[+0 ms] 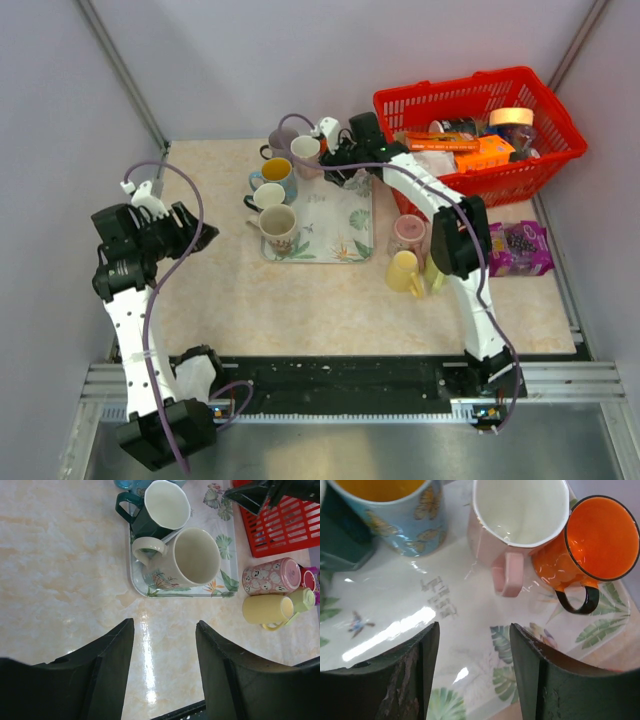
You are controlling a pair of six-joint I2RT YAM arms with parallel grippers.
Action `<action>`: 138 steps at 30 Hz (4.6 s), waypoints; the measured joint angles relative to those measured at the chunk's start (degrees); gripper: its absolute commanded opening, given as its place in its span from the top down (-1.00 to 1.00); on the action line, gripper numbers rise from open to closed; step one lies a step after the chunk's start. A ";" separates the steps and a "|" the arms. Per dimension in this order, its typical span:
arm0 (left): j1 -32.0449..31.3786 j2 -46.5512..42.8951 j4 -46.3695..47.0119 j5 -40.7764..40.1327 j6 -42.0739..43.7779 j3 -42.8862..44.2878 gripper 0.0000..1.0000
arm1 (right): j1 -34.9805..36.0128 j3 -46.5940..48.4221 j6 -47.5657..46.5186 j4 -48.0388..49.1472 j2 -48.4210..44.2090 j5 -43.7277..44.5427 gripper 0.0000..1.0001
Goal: Turn the mug right side up
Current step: Pick up the cup from the tray, then turn over the cup at the center of the board, then place the cup at the center of the board.
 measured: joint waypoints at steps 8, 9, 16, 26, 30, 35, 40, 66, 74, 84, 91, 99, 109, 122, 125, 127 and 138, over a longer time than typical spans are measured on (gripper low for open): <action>-0.17 -2.16 1.05 1.60 1.66 -1.73 -0.17 | 0.87 -18.78 -0.57 2.05 -21.90 -5.31 -0.31; -0.33 -2.14 1.05 1.95 2.78 -1.73 -0.17 | 1.11 -21.64 -1.05 2.08 -25.27 -5.55 -0.38; -1.75 0.63 -0.31 3.63 15.28 -0.02 -0.16 | 2.03 -43.74 -4.44 -6.73 -51.58 -6.73 -0.61; -5.33 4.20 -8.39 0.35 32.11 6.95 -0.17 | 2.16 -65.72 -6.54 -20.17 -74.14 0.92 -0.52; -6.75 4.20 -10.99 -1.38 36.46 8.31 -0.16 | 2.16 -71.60 -6.45 -18.08 -76.08 3.69 -0.44; -15.41 6.21 -13.75 -4.96 38.12 9.05 -0.13 | 2.16 -72.63 -2.99 -16.02 -69.96 6.82 -0.27; -18.23 5.20 -12.61 -5.31 35.15 8.37 -0.13 | 2.16 -72.04 0.20 -13.29 -66.60 5.35 -0.05; -18.34 0.57 -10.60 -2.47 29.77 6.86 -0.13 | 10.73 -69.92 -0.87 -8.61 -68.02 11.17 -0.32; -18.34 0.90 -10.12 -1.22 28.83 7.69 -0.12 | 10.67 -77.57 -0.94 -5.29 -62.90 16.00 -0.19; -18.60 0.61 -9.40 0.17 28.72 7.69 -0.12 | 10.45 -79.41 0.52 0.61 -59.10 11.76 1.00; -23.23 -3.54 -6.84 2.45 35.89 7.52 -0.23 | 9.94 -68.15 2.80 -8.79 -57.79 3.82 1.00; -31.74 -11.72 3.98 8.83 53.22 7.02 -0.35 | 6.45 -43.60 11.19 -11.17 -54.21 -21.38 1.00; -45.68 -9.16 9.14 4.57 82.64 3.48 -0.37 | 2.86 -35.76 36.76 -0.55 -42.21 -45.88 1.00; -55.06 -7.61 36.98 -7.98 94.60 -10.56 1.00 | 3.56 -42.53 57.64 14.19 -42.16 -56.83 0.88; -56.54 -6.29 41.40 -9.25 94.68 -10.01 1.00 | 3.74 -43.17 59.80 15.30 -41.83 -57.05 0.09; -57.20 -5.88 41.59 -10.38 93.96 -9.90 1.00 | 3.48 -43.17 60.00 15.80 -41.83 -57.18 -0.37; -58.27 -0.50 -0.15 -13.29 70.44 3.15 1.00 | -3.48 -41.07 36.98 -0.66 -44.11 -34.12 -0.98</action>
